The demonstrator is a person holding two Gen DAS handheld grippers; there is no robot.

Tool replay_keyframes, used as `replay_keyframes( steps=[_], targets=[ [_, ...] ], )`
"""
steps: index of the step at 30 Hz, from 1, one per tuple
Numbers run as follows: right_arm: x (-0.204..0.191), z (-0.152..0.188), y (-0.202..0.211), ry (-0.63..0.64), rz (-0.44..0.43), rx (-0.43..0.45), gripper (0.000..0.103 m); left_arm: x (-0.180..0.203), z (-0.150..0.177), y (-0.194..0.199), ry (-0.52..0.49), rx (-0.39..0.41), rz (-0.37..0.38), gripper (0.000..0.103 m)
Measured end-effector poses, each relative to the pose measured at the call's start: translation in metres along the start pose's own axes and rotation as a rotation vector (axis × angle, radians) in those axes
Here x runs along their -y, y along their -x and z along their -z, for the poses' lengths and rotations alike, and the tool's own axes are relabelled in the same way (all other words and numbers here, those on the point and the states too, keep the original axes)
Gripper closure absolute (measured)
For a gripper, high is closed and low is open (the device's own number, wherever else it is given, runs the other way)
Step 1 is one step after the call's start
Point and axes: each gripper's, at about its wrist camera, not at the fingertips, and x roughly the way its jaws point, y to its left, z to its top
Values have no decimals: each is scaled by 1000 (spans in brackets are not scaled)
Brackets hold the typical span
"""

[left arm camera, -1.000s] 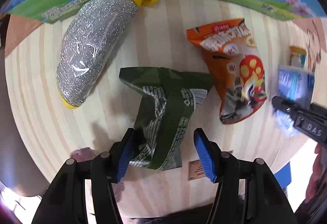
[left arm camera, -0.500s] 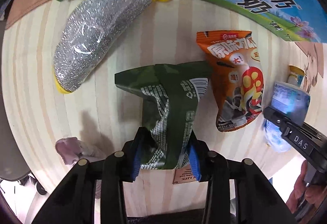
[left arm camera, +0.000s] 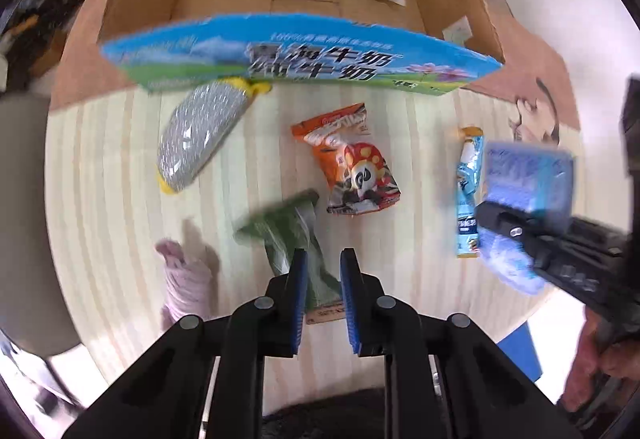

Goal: Organize soft objects
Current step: 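Carry both items into the box and open both tools to release them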

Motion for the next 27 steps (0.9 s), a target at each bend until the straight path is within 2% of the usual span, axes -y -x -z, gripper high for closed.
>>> replay_keyframes(
  steps=[1,3,4,6,7,9,12,15,16,21,24,27],
  targets=[
    [-2,-2,6,8,2,6,84,-3,-4,-2,-6,-2,-12,87],
    [-7,-3,12,15,13,14,84,-18,-9,-19,0,-89,-26,81],
    [-5,-4,13,8,18,10,84,-28,-9,-32,27,-144,-20,77],
    [0,-8,5,-6,16,-6,84,-34,-7,-55,63,-206,5,74],
    [1,-6,-3,-16,17,-16,84,-38,-5,-69,87,-234,22,69],
    [11,-15,-20,-26,18,-37,84,-41,-5,-92,115,-275,14,57],
    [8,-16,-46,-37,20,-66,84,-40,-4,-119,130,-293,-44,57],
    [7,-15,-51,-30,31,-79,84,-30,-3,-109,110,-221,-54,72],
    [6,-15,-51,-27,32,-79,84,-26,-2,-103,91,-204,-60,74],
    [-1,-17,-34,-4,16,-43,84,-14,-2,-46,36,-58,-68,75],
    [-9,-20,-11,14,-12,-5,84,-7,-9,8,18,40,-23,75],
    [-20,-29,20,34,-61,43,84,-1,-31,64,-13,129,24,75]
  ],
)
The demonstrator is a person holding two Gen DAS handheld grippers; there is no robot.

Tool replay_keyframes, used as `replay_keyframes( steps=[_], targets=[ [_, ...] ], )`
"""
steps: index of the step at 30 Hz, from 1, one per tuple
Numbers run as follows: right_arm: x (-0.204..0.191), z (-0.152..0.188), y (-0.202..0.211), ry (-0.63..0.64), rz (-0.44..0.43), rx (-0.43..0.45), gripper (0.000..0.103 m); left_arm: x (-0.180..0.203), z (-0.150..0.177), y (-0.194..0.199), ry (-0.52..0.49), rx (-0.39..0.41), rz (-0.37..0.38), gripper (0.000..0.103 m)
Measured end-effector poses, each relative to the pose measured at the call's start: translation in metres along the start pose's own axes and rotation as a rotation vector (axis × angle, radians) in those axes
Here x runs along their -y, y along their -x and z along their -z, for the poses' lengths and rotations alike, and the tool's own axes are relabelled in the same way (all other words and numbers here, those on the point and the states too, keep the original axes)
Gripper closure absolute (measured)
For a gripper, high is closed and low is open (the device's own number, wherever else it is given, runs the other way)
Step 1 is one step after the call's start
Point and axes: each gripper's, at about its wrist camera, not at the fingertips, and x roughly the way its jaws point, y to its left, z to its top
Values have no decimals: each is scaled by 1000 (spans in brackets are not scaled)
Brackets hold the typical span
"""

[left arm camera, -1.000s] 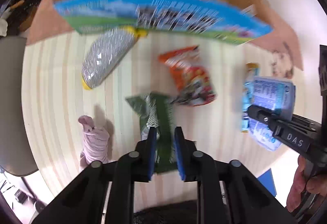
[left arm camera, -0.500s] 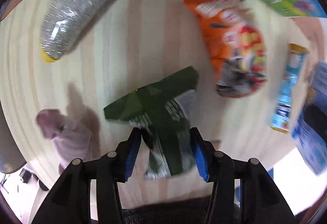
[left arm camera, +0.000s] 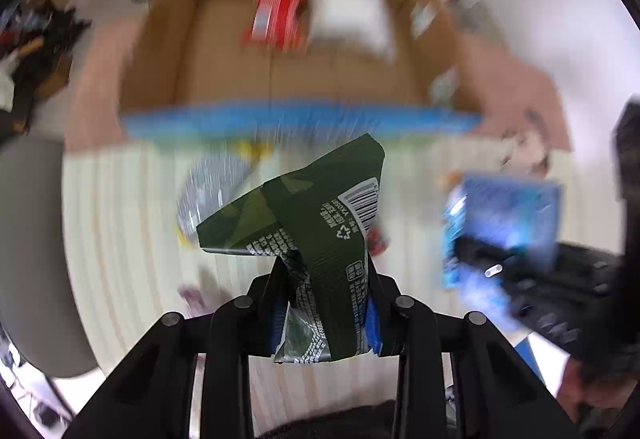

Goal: Organize soft objects
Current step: 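Carry both items into the box and open both tools to release them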

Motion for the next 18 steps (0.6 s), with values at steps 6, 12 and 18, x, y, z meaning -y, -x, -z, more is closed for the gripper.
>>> replay_keyframes(
  steps=[6,12,18],
  targets=[
    [-17,-57,34,26,-32,66,84,-12,-97,39,-34,68,-20,75],
    [-11,-142,-9,-8,36,9,84,-55,-195,-9,-21,-42,-140,75],
    [6,-186,-73,-51,97,-90,84,-79,-252,-79,-23,-172,-221,75]
  ],
)
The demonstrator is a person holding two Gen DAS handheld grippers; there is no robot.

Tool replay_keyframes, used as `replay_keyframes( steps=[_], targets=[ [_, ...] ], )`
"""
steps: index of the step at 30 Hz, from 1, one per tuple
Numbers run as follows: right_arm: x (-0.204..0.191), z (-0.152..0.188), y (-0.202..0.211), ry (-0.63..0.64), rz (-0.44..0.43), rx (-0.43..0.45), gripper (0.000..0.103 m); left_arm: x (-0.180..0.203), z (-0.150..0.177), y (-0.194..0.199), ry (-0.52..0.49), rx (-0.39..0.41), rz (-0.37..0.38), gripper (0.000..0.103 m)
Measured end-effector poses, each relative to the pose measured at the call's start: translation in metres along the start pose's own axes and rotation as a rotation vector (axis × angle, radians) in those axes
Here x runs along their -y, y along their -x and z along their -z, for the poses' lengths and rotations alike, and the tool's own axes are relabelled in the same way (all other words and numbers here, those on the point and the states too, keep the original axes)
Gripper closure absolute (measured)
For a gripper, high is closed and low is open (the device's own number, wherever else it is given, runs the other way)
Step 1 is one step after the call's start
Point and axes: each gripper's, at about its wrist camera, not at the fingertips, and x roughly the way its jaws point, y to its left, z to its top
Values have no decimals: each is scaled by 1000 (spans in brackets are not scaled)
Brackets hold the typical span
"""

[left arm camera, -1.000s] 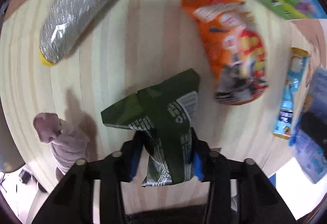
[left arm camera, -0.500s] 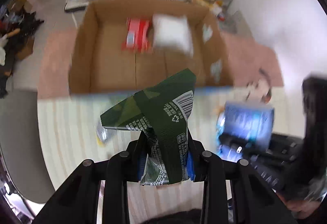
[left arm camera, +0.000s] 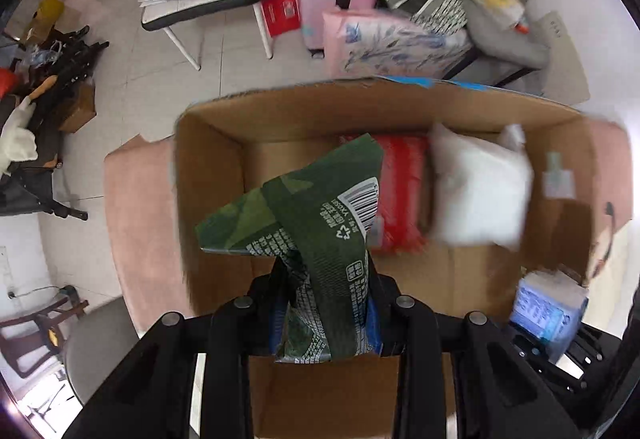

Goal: Organize soft objects
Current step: 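Carry both items into the box and open both tools to release them, then grasp the orange panda snack bag with the right tool while the left tool grasps the silver scrubber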

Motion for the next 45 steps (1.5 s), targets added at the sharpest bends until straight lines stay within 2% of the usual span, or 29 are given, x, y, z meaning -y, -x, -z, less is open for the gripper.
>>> replay_keyframes(
  steps=[5,10,13,14,15,16,17,19,20,22,24,27,28,30,37,42,45],
  targets=[
    [1,-18,-27,8,36,-35,84,1,-26,-27,-26,-47,-44,74],
    [1,-29,-44,16,67,-59,83,-2,-34,-38,-27,-90,-70,71],
    [2,-33,-48,10,74,-74,70,-3,-37,-37,-18,-105,-59,69],
    [3,-33,-45,1,80,-72,59,-4,-37,-33,-15,-100,-52,69],
    [3,-33,-41,-10,102,-62,55,-4,-36,-28,-10,-88,-51,65],
    [1,-34,-36,-11,112,-51,55,-5,-35,-21,-5,-73,-40,56],
    [-1,-33,-31,-10,109,-37,53,-5,-36,-18,-1,-65,-25,53],
    [-5,-31,-21,-15,98,-33,46,-5,-31,-4,1,-40,-9,40],
    [-7,-29,-16,-17,88,-27,39,-4,-28,4,1,-24,0,36],
    [-13,-27,-4,-7,100,-7,26,-1,-17,20,2,13,24,20],
    [-18,-26,6,9,117,15,14,1,-7,30,8,34,49,9],
    [-23,-23,17,26,133,23,10,4,13,44,17,62,66,4],
    [-25,-22,19,31,138,28,9,5,21,46,20,70,67,3],
    [-28,-13,29,40,154,50,1,5,36,52,35,86,73,2],
    [-23,14,63,32,151,123,0,4,90,77,80,153,73,2],
    [-28,40,83,47,142,188,0,2,129,101,99,235,25,2],
    [-31,59,89,72,129,215,0,3,160,109,93,281,-33,2]
  ],
)
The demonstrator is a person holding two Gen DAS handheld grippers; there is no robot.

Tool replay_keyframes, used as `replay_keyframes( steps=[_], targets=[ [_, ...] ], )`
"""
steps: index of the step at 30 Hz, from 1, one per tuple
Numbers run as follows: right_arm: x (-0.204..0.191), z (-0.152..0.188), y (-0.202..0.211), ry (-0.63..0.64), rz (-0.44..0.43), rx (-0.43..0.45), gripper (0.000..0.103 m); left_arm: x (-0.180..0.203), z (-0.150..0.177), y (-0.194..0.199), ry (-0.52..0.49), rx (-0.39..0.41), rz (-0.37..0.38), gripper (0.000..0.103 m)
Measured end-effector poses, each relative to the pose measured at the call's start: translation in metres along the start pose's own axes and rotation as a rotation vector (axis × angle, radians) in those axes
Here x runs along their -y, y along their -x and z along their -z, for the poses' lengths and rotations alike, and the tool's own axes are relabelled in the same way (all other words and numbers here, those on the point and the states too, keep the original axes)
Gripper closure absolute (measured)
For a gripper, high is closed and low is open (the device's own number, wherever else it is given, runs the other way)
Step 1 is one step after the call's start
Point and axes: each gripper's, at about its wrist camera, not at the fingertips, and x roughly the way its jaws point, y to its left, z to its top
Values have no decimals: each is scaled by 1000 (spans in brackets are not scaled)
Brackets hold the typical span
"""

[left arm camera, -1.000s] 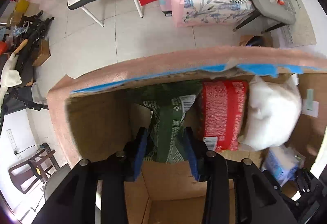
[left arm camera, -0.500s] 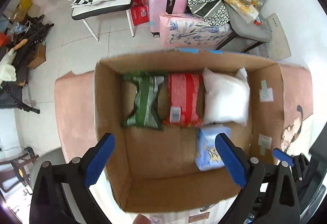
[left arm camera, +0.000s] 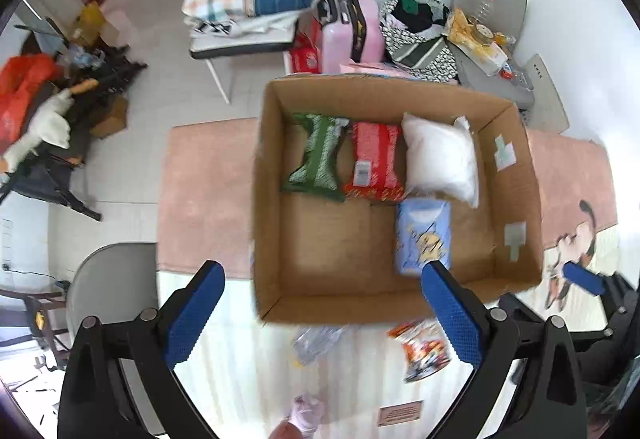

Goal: Organize soft objects
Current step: 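Grasp the orange panda snack bag with the right tool while the left tool grasps the silver scrubber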

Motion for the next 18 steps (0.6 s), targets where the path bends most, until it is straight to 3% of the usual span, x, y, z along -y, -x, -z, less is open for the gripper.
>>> replay_keyframes(
  steps=[4,9,12,13,16,18],
  targets=[
    [5,40,-7,19,-61,-28,0,-6,51,-2,-18,29,-79,2],
    [17,80,-46,-45,-119,-109,0,-8,100,-58,-95,-86,-125,3],
    [10,88,-80,-43,-129,-159,1,-6,107,-91,-119,-141,-131,24],
    [6,89,-92,-42,-123,-166,2,-5,107,-101,-129,-156,-127,29],
    [0,91,-118,-54,-117,-193,26,0,104,-126,-169,-177,-110,29],
    [-6,92,-136,-58,-128,-229,30,5,102,-140,-210,-192,-121,28]
  ],
)
